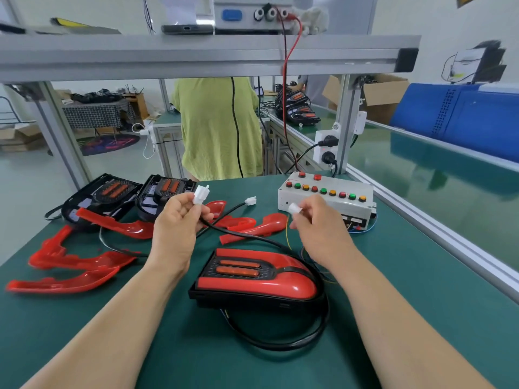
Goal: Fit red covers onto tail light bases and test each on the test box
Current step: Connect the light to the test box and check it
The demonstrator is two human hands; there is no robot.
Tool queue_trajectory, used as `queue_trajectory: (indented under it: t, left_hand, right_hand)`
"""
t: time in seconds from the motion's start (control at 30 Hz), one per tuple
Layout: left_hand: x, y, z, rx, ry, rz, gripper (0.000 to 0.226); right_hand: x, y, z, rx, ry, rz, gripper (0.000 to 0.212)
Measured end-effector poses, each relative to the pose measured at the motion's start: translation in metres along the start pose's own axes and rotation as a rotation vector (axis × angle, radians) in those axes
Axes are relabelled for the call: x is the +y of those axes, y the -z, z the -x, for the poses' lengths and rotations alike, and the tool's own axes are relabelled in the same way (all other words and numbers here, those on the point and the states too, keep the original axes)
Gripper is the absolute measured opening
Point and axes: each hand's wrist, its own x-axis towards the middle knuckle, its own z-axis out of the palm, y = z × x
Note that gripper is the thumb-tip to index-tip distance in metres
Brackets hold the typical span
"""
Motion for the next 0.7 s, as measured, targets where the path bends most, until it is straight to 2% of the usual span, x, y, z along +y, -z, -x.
queue_trajectory:
  t: [0.13,0.2,0.27,0.3,0.4,0.47,0.7]
  left_hand:
    - [-0.001,-0.002,0.004,0.031,-0.005,-0.046,0.025]
    - [0.000,-0.002,0.004,0.032,-0.007,-0.049,0.025]
    - [0.000,-0.002,0.004,0.034,-0.005,-0.055,0.024]
    - [0.000,-0.002,0.004,0.037,-0.001,-0.057,0.024]
    - [-0.001,0.000,0.004,0.047,0.020,-0.062,0.025]
    - [-0.001,0.001,0.003,0.052,0.031,-0.075,0.025]
    - [-0.010,0.005,0.000,0.038,0.064,-0.158,0.019]
  right_hand:
    - [-0.006,0.012,0.009,-0.328,0.070,0.077,0.035]
    - [-0.010,0.016,0.011,-0.540,0.043,0.100,0.057]
    - [-0.011,0.018,0.011,-0.621,0.018,0.154,0.074]
    - [-0.010,0.018,0.010,-0.603,0.019,0.178,0.068]
    - [-0.008,0.017,0.009,-0.509,0.016,0.204,0.034]
    - [-0.006,0.015,0.008,-0.528,0.008,0.235,0.022]
    - [-0.005,0.014,0.009,-0.583,0.005,0.228,0.023]
